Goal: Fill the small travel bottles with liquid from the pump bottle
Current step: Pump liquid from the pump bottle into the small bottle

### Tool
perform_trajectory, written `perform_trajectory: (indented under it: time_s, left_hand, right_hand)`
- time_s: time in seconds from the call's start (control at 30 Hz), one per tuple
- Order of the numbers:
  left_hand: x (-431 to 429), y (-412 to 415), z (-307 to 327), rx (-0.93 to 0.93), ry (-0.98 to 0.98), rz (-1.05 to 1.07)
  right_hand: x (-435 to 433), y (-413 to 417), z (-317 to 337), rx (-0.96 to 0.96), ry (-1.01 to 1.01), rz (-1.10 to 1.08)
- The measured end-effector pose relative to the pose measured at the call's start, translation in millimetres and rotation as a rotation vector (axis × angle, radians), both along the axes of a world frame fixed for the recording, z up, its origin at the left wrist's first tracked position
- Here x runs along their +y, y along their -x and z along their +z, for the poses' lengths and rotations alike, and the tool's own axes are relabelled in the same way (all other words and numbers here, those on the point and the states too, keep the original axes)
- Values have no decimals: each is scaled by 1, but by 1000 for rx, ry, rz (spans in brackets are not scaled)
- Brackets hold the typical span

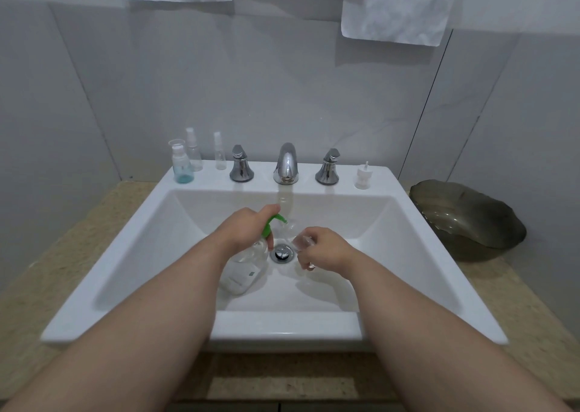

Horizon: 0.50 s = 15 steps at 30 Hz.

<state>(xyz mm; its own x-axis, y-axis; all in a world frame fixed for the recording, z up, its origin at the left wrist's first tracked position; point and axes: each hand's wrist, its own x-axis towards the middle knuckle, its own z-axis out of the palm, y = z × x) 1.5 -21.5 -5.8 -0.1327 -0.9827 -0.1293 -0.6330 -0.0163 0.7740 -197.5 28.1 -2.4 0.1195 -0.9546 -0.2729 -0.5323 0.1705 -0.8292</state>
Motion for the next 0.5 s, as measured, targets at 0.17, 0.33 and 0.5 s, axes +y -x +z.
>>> perform_trajectory:
  time_s: [0.17, 0.33, 0.5]
  left_hand:
    - [-1, 3, -1, -7, -2, 7]
    - [0, 7, 0, -27, 27, -2]
    - [-1, 6, 0, -27, 33, -10]
  right_hand:
    - [0, 0, 0, 14, -13, 4]
    - [0, 2, -1, 11, -19, -12]
    - [-1, 3, -1, -3, -29, -5]
